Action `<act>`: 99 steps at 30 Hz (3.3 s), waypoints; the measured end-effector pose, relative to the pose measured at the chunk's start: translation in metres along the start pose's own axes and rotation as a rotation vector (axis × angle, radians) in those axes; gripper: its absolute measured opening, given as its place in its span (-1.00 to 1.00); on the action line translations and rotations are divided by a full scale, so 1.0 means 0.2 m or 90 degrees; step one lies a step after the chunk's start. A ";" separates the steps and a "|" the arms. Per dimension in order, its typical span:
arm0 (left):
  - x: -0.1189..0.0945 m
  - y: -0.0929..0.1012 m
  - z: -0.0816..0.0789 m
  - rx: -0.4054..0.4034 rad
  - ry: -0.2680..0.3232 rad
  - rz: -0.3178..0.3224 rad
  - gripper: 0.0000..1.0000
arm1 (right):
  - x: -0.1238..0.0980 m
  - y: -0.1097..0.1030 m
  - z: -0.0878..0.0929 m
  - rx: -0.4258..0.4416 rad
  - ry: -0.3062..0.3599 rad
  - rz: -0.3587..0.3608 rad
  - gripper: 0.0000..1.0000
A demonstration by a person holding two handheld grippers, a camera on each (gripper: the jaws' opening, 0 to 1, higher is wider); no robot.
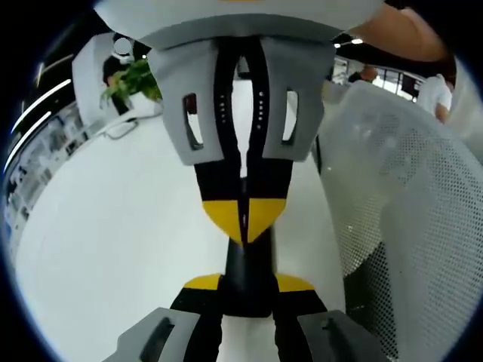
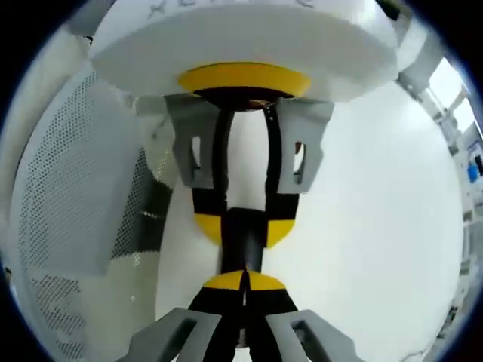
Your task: Press the specified remote control buttons in sequence, fully releasing each button before pressing the next.
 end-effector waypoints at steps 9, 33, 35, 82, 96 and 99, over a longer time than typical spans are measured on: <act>0.00 0.00 0.00 0.001 -0.002 0.002 -0.53 | -0.08 0.03 -0.07 -0.011 0.027 0.026 -1.00; 0.00 0.00 -0.01 0.001 -0.007 0.000 -0.53 | -0.15 -0.03 -0.07 -0.012 0.038 0.018 -0.51; 0.00 0.00 -0.01 0.001 -0.008 0.000 -0.53 | -0.15 -0.03 -0.06 -0.010 0.037 0.018 -0.49; 0.00 -0.01 -0.02 0.002 -0.015 0.007 -0.53 | -0.18 -0.05 0.28 0.071 0.016 0.031 -0.37; 0.01 -0.02 -0.02 0.001 -0.019 0.007 -0.53 | -0.13 -0.05 0.35 0.087 0.021 0.027 -0.38; 0.01 -0.02 -0.03 0.001 -0.020 0.006 -0.53 | -0.11 -0.06 0.36 0.087 0.022 0.024 -0.38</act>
Point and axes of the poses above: the point that each gripper's makers call its tool centre point, and the gripper's own axes: x roughly forward along the fingers, y roughly to its right, z roughly out of its underside, the point moved 7 cm from there along -x, roughly backward along the fingers, and after that the axes turned 15 degrees about y, right-handed, at the moved point
